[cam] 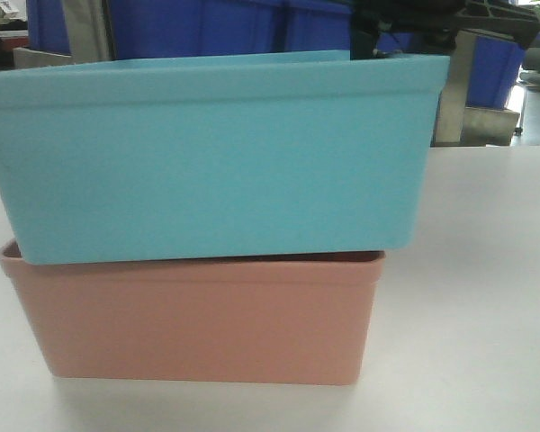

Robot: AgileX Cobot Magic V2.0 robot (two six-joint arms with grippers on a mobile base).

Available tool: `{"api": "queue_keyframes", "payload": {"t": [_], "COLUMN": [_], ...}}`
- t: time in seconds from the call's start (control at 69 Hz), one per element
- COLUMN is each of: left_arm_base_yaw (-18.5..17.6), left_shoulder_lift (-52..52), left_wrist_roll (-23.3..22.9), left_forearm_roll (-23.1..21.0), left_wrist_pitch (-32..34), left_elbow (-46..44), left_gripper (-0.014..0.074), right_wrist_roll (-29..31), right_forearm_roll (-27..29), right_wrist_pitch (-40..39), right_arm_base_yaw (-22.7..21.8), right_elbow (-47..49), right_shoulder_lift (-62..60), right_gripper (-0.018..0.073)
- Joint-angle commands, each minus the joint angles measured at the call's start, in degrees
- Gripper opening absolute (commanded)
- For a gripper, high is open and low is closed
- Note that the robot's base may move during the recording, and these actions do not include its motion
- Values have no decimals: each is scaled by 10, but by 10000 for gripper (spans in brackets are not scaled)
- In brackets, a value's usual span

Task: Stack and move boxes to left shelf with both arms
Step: 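Carry the light-blue box over the pink box and lower it on top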

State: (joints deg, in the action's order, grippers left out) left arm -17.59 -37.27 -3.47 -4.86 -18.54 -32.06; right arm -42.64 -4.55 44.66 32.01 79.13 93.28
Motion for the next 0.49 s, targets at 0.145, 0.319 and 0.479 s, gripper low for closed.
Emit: {"api": "queue_keyframes", "payload": {"t": [0.145,0.319,0.479], "left_arm_base_yaw": [-3,-3,-3], "left_shoulder_lift": [2,2,2], "left_wrist_roll": [1,1,1], "left_forearm_roll": [-4,-4,-4], "left_wrist_pitch": [48,48,48], "left_elbow": [-16,-16,-16], "left_gripper": [-10,-10,-10], "right_wrist_roll": [-13,-25,-25], "right_forearm_roll": [-1,0,-1], "right_wrist_pitch": [-77,-102,-133], "right_arm_base_yaw": [-2,-2,-2], "right_elbow": [21,21,20], "right_shoulder_lift": [-4,14,24], "right_gripper": [55,55,55]}}
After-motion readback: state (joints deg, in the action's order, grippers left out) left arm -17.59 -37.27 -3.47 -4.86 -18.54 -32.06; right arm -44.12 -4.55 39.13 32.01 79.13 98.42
